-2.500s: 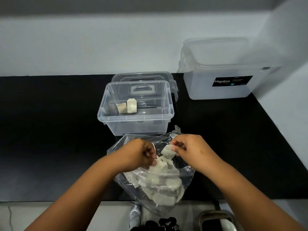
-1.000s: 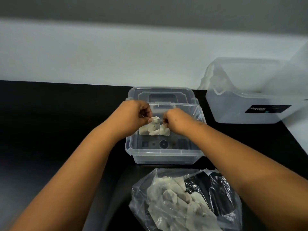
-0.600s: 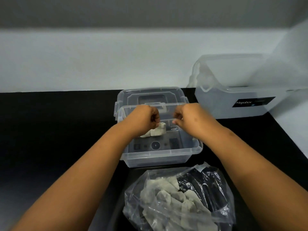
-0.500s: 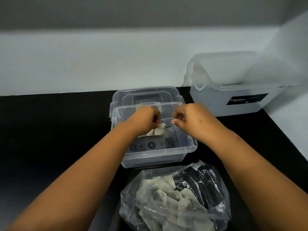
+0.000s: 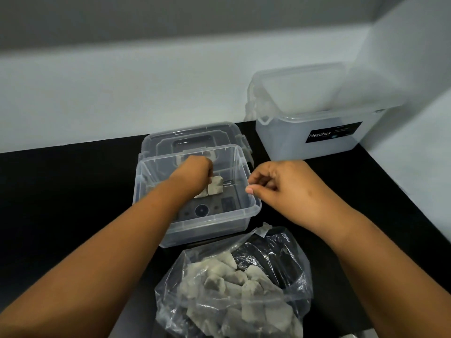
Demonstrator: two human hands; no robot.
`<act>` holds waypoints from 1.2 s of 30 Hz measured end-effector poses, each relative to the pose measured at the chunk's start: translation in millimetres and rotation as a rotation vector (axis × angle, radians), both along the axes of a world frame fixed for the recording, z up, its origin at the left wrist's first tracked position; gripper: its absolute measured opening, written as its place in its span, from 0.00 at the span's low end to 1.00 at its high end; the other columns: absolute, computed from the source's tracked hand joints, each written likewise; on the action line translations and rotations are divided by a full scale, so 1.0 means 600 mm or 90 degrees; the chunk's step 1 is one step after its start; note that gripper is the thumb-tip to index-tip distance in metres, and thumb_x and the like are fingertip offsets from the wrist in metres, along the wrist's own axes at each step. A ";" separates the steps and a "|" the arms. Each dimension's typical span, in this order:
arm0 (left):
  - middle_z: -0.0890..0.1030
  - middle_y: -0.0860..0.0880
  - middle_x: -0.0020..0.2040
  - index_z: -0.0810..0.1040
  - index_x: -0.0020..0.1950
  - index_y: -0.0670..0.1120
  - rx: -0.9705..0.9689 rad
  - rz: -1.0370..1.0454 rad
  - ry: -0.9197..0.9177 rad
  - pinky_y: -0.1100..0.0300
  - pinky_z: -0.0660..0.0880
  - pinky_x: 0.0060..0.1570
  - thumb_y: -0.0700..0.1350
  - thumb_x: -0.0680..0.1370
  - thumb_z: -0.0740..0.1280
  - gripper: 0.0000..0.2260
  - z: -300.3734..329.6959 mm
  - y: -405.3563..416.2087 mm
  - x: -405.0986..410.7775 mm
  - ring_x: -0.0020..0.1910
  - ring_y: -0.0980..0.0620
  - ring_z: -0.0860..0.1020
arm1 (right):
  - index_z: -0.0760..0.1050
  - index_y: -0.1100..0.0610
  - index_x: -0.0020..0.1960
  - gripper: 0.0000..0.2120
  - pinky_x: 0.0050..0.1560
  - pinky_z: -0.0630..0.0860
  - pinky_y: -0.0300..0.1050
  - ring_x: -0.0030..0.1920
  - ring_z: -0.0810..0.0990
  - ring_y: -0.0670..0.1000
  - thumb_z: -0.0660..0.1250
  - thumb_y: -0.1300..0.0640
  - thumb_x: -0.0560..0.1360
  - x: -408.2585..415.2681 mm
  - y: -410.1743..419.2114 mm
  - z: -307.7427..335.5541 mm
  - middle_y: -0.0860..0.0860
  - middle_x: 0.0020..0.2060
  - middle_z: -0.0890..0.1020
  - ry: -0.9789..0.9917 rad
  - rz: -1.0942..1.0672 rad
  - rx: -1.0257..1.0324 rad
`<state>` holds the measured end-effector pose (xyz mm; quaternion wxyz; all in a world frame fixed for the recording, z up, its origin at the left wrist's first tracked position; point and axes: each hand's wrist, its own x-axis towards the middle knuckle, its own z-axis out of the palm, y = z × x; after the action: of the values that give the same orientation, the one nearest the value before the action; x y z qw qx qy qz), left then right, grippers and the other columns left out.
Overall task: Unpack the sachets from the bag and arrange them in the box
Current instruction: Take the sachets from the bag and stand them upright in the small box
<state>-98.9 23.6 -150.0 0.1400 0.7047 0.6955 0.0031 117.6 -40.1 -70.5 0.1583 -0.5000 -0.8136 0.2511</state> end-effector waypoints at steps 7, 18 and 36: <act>0.82 0.44 0.54 0.80 0.57 0.43 0.069 0.056 -0.022 0.53 0.76 0.56 0.44 0.76 0.70 0.11 0.080 -0.042 -0.004 0.52 0.45 0.79 | 0.82 0.48 0.46 0.03 0.38 0.74 0.27 0.38 0.80 0.38 0.72 0.51 0.73 0.030 -0.032 -0.003 0.44 0.35 0.82 0.095 0.010 -0.073; 0.81 0.54 0.41 0.81 0.46 0.48 0.104 0.000 -0.152 0.61 0.76 0.45 0.50 0.75 0.71 0.06 0.113 -0.248 0.056 0.40 0.57 0.78 | 0.84 0.53 0.46 0.03 0.45 0.74 0.27 0.39 0.82 0.41 0.73 0.55 0.73 0.039 -0.078 -0.106 0.47 0.39 0.85 -0.058 0.185 -0.247; 0.81 0.53 0.49 0.81 0.52 0.51 -0.029 -0.006 -0.092 0.57 0.77 0.50 0.48 0.76 0.70 0.06 0.017 -0.308 0.084 0.47 0.54 0.79 | 0.82 0.54 0.49 0.06 0.52 0.77 0.43 0.46 0.78 0.46 0.69 0.59 0.73 0.025 -0.097 -0.180 0.44 0.42 0.77 -0.194 0.243 -0.184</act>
<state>-48.7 -161.3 -139.9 0.2060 0.7025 0.6801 0.0377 132.3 -98.5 -178.3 -0.0888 -0.3870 -0.8631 0.3121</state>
